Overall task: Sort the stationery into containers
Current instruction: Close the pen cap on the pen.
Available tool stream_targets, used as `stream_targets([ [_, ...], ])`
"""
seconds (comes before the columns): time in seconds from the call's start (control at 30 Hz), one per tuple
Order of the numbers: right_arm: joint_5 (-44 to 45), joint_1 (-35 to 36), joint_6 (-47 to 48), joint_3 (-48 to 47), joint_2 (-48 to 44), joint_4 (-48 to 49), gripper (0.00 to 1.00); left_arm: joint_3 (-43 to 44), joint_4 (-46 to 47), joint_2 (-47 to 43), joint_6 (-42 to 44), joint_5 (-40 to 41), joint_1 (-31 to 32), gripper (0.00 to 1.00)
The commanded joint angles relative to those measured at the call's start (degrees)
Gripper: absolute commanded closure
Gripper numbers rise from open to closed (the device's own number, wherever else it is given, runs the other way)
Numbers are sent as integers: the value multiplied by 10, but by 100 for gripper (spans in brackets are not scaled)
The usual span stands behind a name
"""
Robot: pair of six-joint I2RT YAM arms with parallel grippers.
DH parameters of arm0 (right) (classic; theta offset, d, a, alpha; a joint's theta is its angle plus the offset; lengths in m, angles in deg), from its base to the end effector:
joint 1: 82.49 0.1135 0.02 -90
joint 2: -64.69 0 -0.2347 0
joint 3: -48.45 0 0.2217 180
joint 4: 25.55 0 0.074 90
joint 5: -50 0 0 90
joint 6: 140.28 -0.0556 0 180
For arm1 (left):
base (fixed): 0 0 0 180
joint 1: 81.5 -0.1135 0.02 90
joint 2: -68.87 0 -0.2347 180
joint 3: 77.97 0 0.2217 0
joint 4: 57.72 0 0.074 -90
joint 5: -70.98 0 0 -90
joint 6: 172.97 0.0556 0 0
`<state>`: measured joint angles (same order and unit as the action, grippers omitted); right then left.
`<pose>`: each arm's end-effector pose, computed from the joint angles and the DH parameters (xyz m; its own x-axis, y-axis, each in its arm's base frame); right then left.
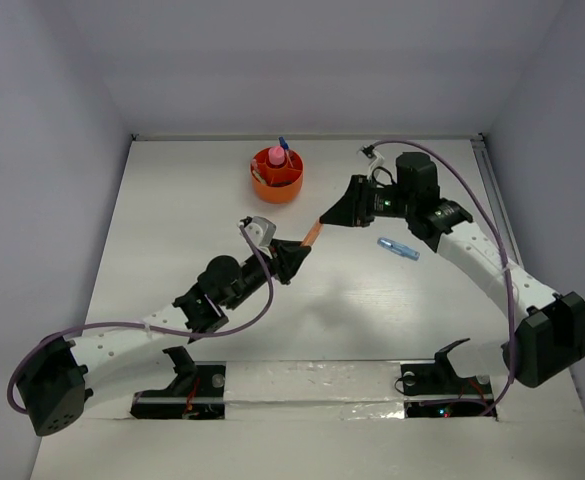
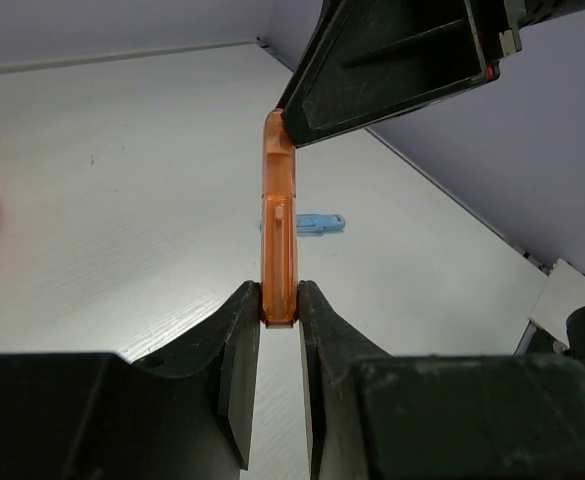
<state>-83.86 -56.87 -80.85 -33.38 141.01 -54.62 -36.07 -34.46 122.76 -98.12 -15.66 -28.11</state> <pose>0.2446 0.1600 0.3172 -0.7601 0.0422 -0.6484 -0.5782 0.4112 0.7047 0.1371 -0.1791 0.2824 -0.0880 -0.3191 -0.9436 0.7709 0.5782 -0.2674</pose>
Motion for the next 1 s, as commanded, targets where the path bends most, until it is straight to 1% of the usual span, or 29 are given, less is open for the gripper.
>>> stream_targets([
  [0.0, -4, 30, -27, 37, -8, 47, 98, 30, 90, -11, -2, 18, 4, 100],
  [0.1, 7, 39, -32, 60, -13, 62, 99, 35, 93, -12, 0, 24, 4, 100],
  [0.37, 40, 107, -34, 91, 0, 76, 100, 64, 87, -7, 12, 22, 4, 100],
  [0.6, 79, 157, -41, 121, 2, 99, 100, 102, 64, -18, 33, 51, 4, 100],
  [0.8, 104, 168, -64, 189, -5, 127, 100, 124, 45, -36, 45, 62, -1, 100],
  [0.87, 104, 174, -77, 224, -6, 159, 100, 128, 39, -45, 45, 60, -7, 100],
  [0.97, 112, 174, -84, 240, -5, 168, 100, 135, 29, -46, 45, 53, -7, 100],
])
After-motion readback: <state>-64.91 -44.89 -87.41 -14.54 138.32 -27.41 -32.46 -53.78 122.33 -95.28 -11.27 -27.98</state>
